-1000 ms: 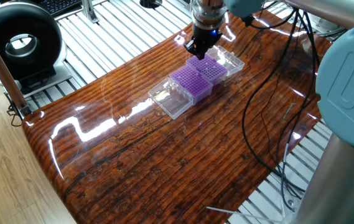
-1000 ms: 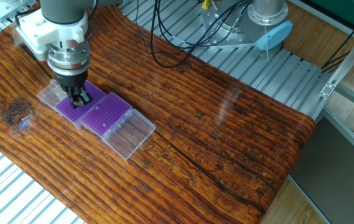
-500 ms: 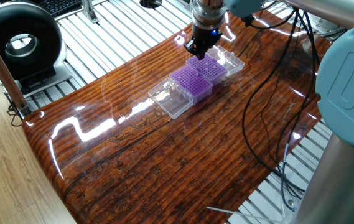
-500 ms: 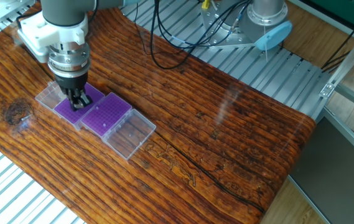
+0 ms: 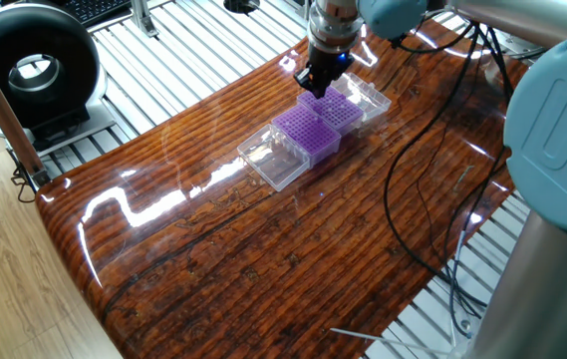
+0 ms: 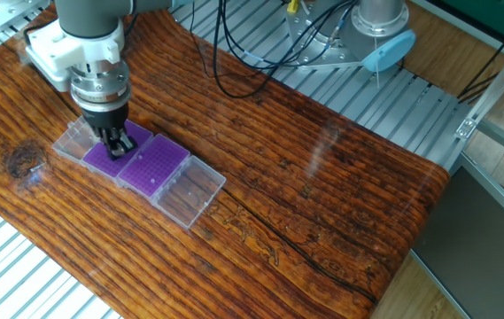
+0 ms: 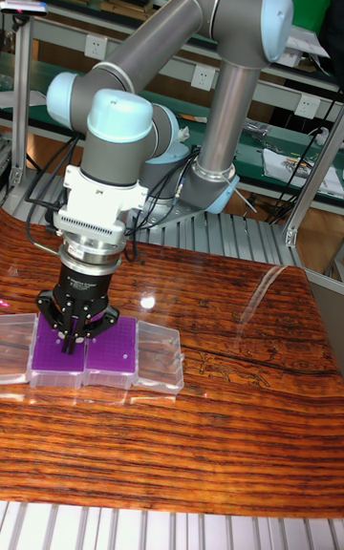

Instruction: Transfer all small pipette tips from one holder to another

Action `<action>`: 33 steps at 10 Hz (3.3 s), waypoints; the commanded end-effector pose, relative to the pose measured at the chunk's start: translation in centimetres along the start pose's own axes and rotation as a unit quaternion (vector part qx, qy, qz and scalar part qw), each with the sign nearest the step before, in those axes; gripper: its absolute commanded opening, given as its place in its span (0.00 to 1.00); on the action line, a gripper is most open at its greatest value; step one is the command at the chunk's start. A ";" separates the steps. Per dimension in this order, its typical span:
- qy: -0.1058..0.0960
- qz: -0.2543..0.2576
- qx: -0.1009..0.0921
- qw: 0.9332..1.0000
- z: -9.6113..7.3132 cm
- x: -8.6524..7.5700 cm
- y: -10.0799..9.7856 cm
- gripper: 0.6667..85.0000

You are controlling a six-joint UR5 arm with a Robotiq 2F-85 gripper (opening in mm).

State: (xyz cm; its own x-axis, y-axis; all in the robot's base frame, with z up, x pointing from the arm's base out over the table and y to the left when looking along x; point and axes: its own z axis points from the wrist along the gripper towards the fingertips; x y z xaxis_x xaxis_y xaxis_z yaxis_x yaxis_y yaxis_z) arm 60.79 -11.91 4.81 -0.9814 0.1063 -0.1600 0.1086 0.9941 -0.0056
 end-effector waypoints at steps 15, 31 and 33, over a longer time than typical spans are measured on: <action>0.033 0.024 -0.012 0.999 -2.3 1.3 3.5 0.21; 0.008 0.072 -0.035 0.997 -1.5 1.1 9.3 0.28; 0.005 0.073 -0.036 0.997 -1.3 1.2 9.6 0.29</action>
State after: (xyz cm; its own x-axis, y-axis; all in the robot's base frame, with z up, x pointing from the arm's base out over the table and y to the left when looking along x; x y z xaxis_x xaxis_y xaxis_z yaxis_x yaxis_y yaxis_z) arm 60.32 -2.73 5.89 -0.9619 0.2374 -0.1359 0.2297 0.9707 0.0703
